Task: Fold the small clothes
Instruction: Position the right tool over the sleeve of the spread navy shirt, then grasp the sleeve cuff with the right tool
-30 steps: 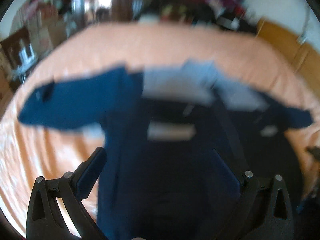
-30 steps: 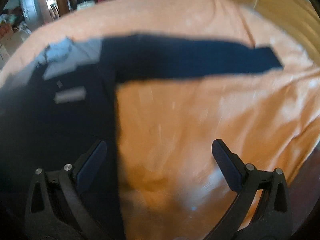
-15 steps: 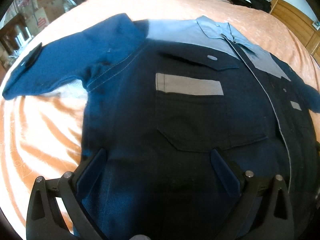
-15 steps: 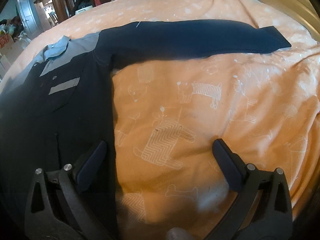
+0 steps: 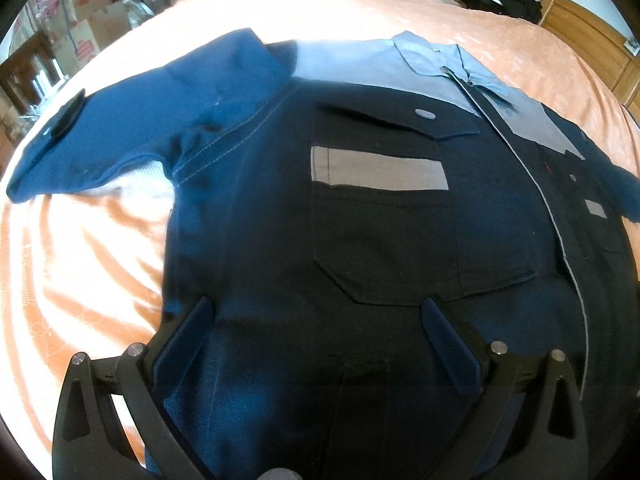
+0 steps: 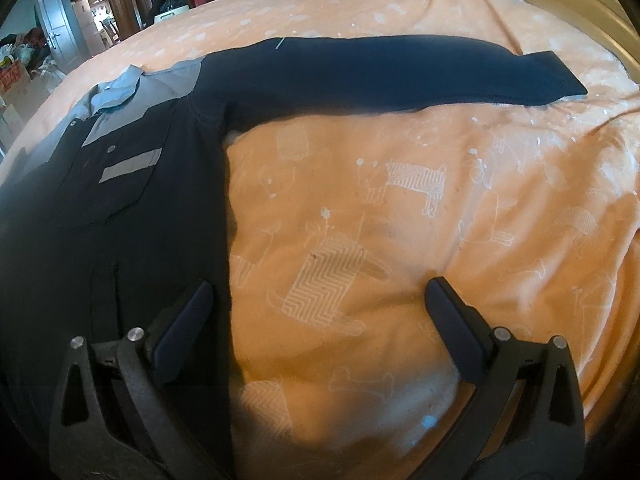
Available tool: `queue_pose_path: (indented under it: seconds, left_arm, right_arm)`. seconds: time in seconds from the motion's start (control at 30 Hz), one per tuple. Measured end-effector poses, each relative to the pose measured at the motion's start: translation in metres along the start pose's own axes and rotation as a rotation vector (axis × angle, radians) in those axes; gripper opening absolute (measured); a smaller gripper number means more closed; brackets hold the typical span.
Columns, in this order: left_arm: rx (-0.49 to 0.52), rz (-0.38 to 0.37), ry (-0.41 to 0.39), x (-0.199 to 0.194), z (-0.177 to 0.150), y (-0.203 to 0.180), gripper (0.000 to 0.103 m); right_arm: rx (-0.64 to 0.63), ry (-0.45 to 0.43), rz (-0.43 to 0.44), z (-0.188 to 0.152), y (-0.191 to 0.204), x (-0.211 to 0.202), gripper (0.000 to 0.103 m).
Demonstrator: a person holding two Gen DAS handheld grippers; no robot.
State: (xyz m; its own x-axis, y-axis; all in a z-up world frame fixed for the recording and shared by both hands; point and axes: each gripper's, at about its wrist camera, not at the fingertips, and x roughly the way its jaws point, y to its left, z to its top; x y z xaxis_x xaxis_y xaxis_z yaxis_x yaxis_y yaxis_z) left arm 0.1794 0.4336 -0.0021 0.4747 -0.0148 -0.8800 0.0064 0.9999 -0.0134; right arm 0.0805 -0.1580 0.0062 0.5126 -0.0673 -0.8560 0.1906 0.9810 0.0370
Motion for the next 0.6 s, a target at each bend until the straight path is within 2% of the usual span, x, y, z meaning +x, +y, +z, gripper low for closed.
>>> queue_pose_path:
  seconds: [0.2,0.27,0.33,0.43,0.53,0.6]
  left_arm:
    - [0.001,0.004,-0.006,0.0,-0.002,-0.001,0.103]
    - [0.002,0.004,-0.012,0.0,-0.003,-0.001,0.103]
    - [0.0,0.001,-0.017,-0.001,-0.005,0.0,0.103]
    - [-0.002,0.001,-0.02,-0.002,-0.006,0.0,0.103]
    - [-0.002,0.003,-0.022,-0.003,-0.007,0.0,0.103]
    - [-0.003,0.004,-0.023,-0.004,-0.008,0.0,0.103]
  right_arm:
    - [-0.052,0.087,0.034,0.006,0.0,-0.003,0.103]
    - [-0.041,0.111,0.055,0.013,-0.006,-0.009,0.103]
    - [0.001,0.097,0.081,0.026,-0.019,-0.022,0.103]
    - [0.106,0.018,0.126,0.064,-0.061,-0.045,0.103]
    - [0.255,-0.056,0.13,0.117,-0.137,-0.052,0.103]
    - [0.351,-0.072,0.117,0.14,-0.187,-0.042,0.103]
